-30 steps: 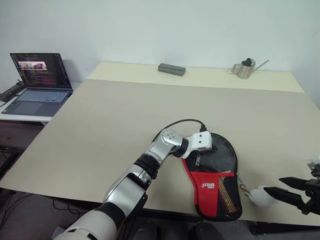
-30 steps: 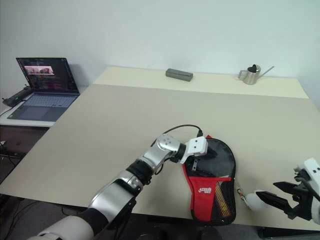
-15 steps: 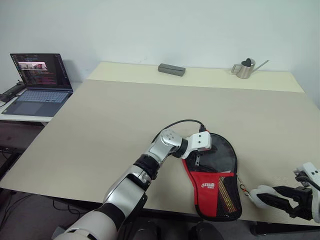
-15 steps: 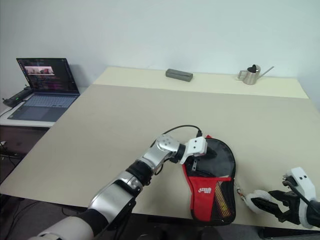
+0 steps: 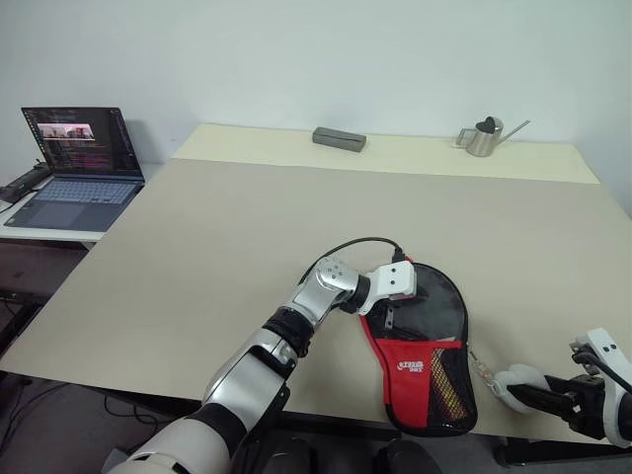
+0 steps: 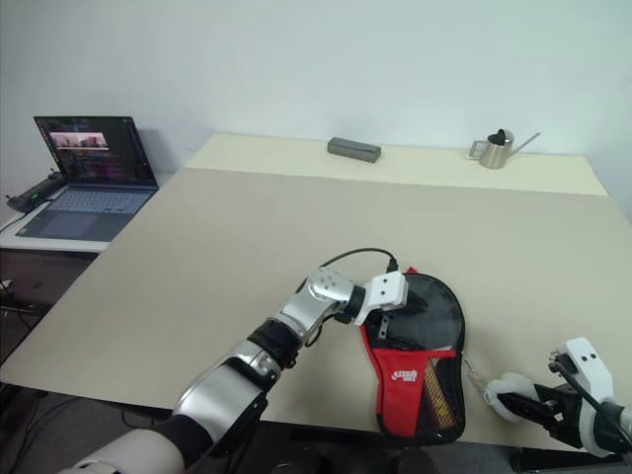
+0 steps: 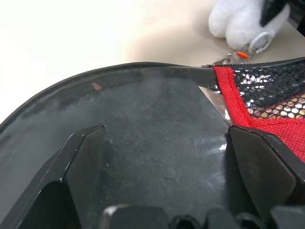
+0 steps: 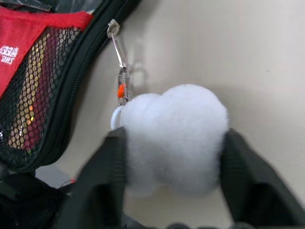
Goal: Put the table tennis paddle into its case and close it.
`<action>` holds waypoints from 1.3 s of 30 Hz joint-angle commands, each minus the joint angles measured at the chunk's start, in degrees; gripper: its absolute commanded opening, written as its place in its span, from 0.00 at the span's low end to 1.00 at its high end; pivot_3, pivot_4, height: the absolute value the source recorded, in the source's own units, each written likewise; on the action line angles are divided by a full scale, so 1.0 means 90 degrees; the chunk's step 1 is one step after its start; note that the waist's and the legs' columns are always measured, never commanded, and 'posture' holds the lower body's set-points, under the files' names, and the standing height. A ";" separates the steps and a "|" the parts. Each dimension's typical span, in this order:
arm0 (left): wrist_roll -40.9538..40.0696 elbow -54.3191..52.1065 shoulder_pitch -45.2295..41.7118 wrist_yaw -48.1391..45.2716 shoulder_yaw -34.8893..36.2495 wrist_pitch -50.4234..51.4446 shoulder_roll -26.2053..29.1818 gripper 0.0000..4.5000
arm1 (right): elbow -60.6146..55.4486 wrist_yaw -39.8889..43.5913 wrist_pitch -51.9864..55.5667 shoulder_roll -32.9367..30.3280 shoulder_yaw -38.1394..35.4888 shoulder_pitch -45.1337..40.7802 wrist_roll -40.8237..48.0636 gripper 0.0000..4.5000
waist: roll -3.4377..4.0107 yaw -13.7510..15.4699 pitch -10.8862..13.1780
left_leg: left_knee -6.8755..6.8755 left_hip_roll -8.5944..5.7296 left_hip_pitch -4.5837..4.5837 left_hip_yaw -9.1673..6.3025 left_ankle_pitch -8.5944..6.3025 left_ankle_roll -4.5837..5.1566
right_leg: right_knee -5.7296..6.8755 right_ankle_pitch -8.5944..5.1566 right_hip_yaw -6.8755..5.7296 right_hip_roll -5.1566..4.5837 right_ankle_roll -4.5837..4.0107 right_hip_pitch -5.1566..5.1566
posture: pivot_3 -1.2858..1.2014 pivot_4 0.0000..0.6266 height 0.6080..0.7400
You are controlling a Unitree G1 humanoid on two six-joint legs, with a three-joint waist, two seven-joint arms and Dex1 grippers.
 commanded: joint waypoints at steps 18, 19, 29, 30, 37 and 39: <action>0.0653 0.0945 0.0497 0.0223 -0.0458 -0.0435 -0.0034 1.00 | -0.0702 0.0721 -0.0442 -0.0663 -0.0336 0.1058 -0.0230 0.04 | -0.0046 0.0096 -0.0086 | -0.0005 0.0000 0.0036 -0.0008 -0.0003 0.0002 | -0.0019 -0.0021 -0.0007 -0.0001 0.0036 0.0043 | 0.52 0.24 1.00; 0.0664 0.0951 0.0511 0.0223 -0.0467 -0.0424 -0.0029 1.00 | -0.0809 0.0740 -0.0544 -0.0708 -0.0249 0.1120 -0.0311 0.04 | -0.0047 0.0101 -0.0087 | -0.0007 0.0000 0.0036 -0.0007 -0.0003 0.0002 | -0.0020 -0.0021 -0.0007 -0.0001 0.0036 0.0043 | 0.52 0.24 1.00; 0.0750 0.0988 0.0568 0.0264 -0.0530 -0.0320 -0.0019 1.00 | -0.1453 0.1093 -0.1780 -0.1119 0.0425 0.1663 -0.1443 0.04 | -0.0073 0.0103 -0.0110 | -0.0011 0.0001 0.0036 -0.0010 -0.0004 0.0001 | -0.0028 -0.0022 -0.0011 -0.0001 0.0038 0.0045 | 0.52 0.24 1.00; 0.0761 0.0992 0.0568 0.0268 -0.0538 -0.0307 -0.0022 1.00 | -0.1501 0.1166 -0.1907 -0.1159 0.0458 0.1753 -0.1567 0.04 | -0.0076 0.0103 -0.0112 | -0.0011 0.0002 0.0036 -0.0011 -0.0004 0.0001 | -0.0028 -0.0022 -0.0012 -0.0001 0.0039 0.0045 | 0.52 0.24 1.00; 0.0852 0.1030 0.0554 0.0215 -0.0640 -0.0248 -0.0059 1.00 | -0.1888 0.1680 -0.2358 -0.1248 0.0402 0.2245 -0.1999 0.04 | -0.0090 0.0104 -0.0122 | -0.0012 0.0003 0.0038 -0.0014 -0.0004 0.0000 | -0.0034 -0.0023 -0.0013 -0.0001 0.0040 0.0052 | 0.52 0.24 1.00; 0.0879 0.1048 0.0547 0.0223 -0.0665 -0.0257 -0.0079 1.00 | -0.2020 0.1827 -0.2341 -0.1239 0.0322 0.2347 -0.2010 0.04 | -0.0089 0.0105 -0.0123 | -0.0011 0.0003 0.0040 -0.0017 -0.0005 0.0000 | -0.0039 -0.0023 -0.0015 -0.0001 0.0040 0.0058 | 0.52 0.24 1.00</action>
